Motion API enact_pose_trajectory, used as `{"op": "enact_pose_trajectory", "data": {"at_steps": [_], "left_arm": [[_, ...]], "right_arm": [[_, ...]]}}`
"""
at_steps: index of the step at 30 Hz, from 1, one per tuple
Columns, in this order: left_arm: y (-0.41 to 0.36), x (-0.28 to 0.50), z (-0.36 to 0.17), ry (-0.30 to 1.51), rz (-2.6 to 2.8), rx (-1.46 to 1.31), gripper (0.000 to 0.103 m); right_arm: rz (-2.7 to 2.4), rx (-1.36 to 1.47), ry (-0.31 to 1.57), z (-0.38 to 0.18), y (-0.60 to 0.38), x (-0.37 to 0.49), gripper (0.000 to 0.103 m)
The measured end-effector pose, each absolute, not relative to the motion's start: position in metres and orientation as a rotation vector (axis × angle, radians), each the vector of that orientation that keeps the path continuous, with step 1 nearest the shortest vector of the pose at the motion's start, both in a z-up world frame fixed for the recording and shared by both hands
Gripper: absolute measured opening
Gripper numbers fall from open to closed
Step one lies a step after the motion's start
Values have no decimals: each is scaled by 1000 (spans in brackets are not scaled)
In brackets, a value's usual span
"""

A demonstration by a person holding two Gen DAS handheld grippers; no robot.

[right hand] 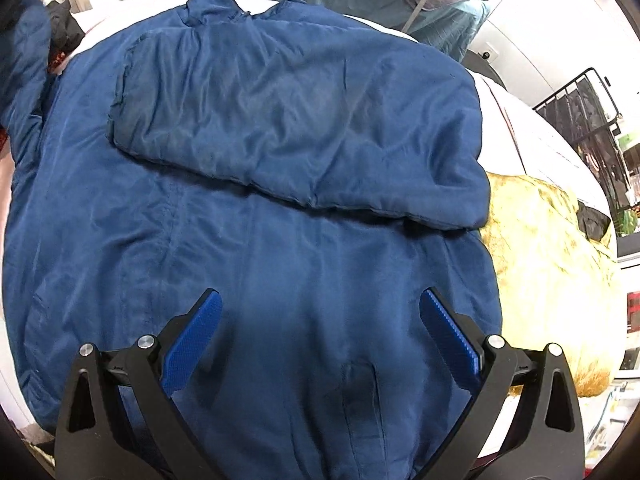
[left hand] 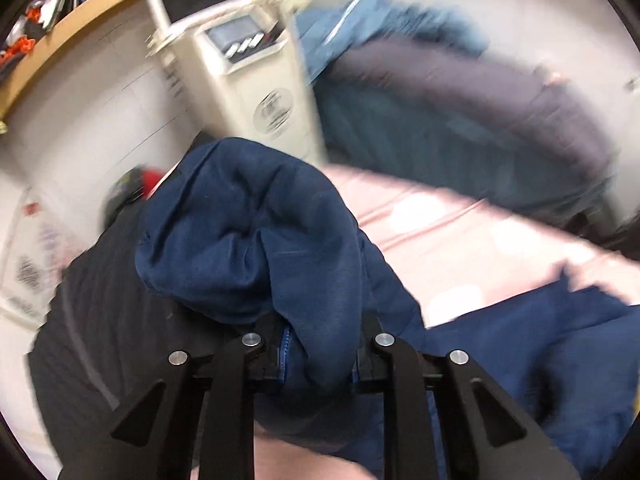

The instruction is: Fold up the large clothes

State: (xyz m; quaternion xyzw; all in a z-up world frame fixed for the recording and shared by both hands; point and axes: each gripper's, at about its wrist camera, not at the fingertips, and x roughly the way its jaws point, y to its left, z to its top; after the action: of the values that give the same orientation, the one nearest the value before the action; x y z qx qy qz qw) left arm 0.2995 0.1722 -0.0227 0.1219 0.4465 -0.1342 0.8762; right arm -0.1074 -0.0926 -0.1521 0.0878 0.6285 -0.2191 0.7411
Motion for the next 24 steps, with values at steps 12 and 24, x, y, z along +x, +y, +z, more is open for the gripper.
{"op": "enact_pose_trajectory", "data": {"at_steps": [12,24], "left_arm": [[65,195,1,876,-1238,-23,23],[-29,153,-92,1081,-1078,154,96]], "right_arm": [[-456,207,1352,-143,-93,-96,98],[-497,302,1395,-154,-119,-119,98]]}}
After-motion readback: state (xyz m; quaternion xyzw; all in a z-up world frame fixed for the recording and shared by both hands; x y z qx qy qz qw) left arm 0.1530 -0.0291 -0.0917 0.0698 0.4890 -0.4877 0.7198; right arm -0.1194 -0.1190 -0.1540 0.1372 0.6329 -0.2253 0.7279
